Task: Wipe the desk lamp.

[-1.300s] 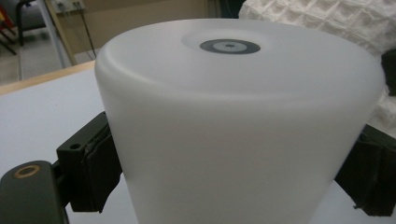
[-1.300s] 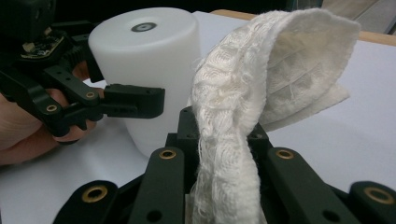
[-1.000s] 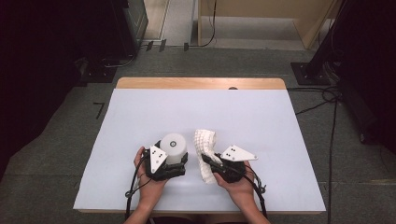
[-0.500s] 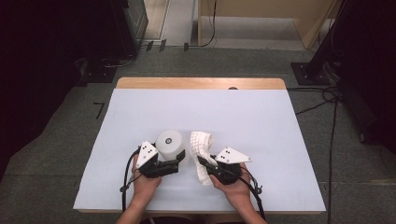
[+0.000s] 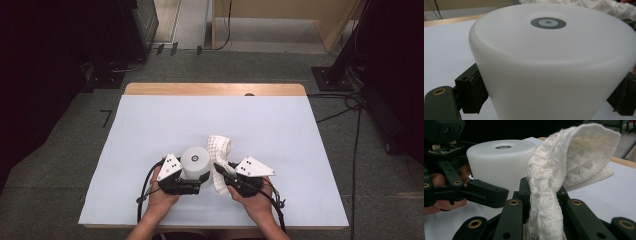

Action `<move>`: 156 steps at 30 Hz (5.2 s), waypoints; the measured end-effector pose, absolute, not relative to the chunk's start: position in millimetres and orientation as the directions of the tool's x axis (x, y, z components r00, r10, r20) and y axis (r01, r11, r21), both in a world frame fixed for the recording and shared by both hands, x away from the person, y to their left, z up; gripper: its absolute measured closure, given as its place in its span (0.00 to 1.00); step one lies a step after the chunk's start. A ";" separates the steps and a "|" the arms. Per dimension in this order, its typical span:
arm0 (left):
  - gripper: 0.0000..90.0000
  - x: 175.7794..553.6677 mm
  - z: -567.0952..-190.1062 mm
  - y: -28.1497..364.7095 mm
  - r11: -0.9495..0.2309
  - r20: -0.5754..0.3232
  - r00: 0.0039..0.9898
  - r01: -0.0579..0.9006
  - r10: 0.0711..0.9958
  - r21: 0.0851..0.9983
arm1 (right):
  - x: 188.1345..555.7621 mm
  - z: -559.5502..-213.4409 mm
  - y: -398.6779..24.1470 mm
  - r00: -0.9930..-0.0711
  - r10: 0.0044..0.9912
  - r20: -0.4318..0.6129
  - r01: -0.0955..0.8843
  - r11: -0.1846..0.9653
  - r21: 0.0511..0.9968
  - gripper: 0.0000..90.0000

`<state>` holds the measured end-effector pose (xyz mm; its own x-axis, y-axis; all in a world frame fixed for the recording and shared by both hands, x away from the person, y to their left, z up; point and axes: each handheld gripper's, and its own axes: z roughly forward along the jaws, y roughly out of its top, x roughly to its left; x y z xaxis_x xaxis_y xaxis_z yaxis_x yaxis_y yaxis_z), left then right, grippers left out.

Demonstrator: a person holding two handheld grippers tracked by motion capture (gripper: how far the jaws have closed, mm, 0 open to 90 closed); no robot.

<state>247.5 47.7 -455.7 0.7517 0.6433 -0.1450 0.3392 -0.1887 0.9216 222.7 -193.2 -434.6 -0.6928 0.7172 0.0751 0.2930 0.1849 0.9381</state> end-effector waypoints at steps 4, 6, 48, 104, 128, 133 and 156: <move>0.10 248.1 -447.1 55.7 -0.152 -0.161 0.744 0.334 0.649 0.930 | 224.9 -443.8 -189.8 -0.694 0.714 0.094 0.334 0.203 0.920 0.84; 0.10 248.9 -443.8 59.4 -0.138 -0.160 0.735 0.327 0.659 0.935 | 226.3 -450.8 -186.4 -0.700 0.709 0.090 0.348 0.228 0.909 0.84; 0.10 250.2 -441.5 59.7 -0.163 -0.124 0.748 0.297 0.652 0.941 | 226.8 -458.2 -182.2 -0.709 0.694 0.121 0.394 0.248 0.885 0.84; 0.10 255.7 -462.9 41.3 -0.230 -0.004 0.782 0.188 0.623 0.955 | 226.2 -436.9 -204.3 -0.658 0.749 0.070 0.330 0.203 0.922 0.85; 0.00 245.4 -476.5 36.7 -0.187 -0.023 0.550 0.323 0.835 0.928 | 236.5 -452.1 -222.1 -0.574 0.809 0.128 0.393 0.135 0.910 0.84; 0.01 245.6 -481.7 26.0 -0.207 0.002 0.500 0.354 0.866 0.912 | 235.9 -454.7 -220.6 -0.572 0.810 0.130 0.400 0.137 0.906 0.84; 0.10 249.2 -444.9 59.6 0.009 -0.243 0.652 0.340 0.718 0.940 | 207.5 -440.5 -177.8 -0.620 0.745 0.247 0.419 0.048 0.907 0.85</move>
